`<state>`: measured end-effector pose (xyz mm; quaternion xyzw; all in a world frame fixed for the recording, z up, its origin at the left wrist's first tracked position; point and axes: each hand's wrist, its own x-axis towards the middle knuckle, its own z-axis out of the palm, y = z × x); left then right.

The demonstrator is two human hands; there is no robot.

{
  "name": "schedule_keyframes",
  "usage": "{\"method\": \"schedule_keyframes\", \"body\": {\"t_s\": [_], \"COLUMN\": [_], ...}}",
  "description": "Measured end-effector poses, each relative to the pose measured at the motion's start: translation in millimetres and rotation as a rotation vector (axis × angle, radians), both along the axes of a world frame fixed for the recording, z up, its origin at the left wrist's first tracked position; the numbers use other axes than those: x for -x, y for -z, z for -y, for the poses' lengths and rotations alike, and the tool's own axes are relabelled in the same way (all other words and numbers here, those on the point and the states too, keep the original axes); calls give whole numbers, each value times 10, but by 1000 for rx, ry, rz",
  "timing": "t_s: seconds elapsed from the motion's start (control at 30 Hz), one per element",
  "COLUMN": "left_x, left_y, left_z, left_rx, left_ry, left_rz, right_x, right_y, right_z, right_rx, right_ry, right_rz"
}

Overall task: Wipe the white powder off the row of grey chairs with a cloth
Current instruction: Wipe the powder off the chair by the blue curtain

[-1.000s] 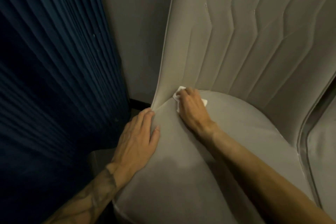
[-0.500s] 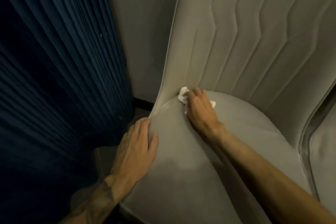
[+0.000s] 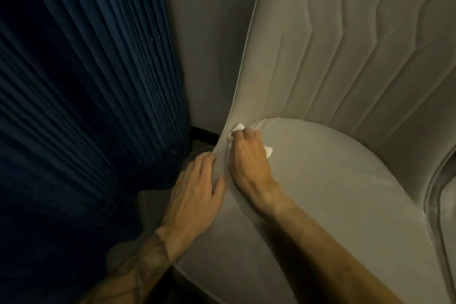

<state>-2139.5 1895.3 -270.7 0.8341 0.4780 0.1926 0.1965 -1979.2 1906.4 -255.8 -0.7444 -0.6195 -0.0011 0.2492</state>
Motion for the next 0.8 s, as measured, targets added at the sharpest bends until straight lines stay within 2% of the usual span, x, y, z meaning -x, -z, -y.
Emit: {"method": "schedule_keyframes", "body": {"t_s": [0.13, 0.27, 0.37, 0.43, 0.5, 0.57, 0.7, 0.8], "left_x": [0, 8, 39, 55, 60, 52, 27, 26], "left_y": [-27, -27, 7, 28, 20, 36, 82, 111], "left_z": [12, 31, 49, 53, 46, 21, -3, -33], "left_rx": [35, 10, 24, 40, 20, 29, 110, 128], "left_ry": [-7, -62, -134, -151, -130, -108, -50, -28], "left_rz": [5, 26, 94, 116, 74, 58, 73, 69], "right_x": [-204, -146, 346, 399, 142, -305, -1252, -1253], "right_y": [-74, 18, 58, 28, -24, -52, 3, 62], "right_z": [129, 153, -48, -125, -90, 13, 187, 50], "right_rx": [-19, -71, -57, -48, -96, -129, -68, -48], "right_ry": [-147, 43, -179, -227, -126, -24, 362, 482], "right_rz": [-86, -100, -131, -157, -166, -74, -51, -61]}}
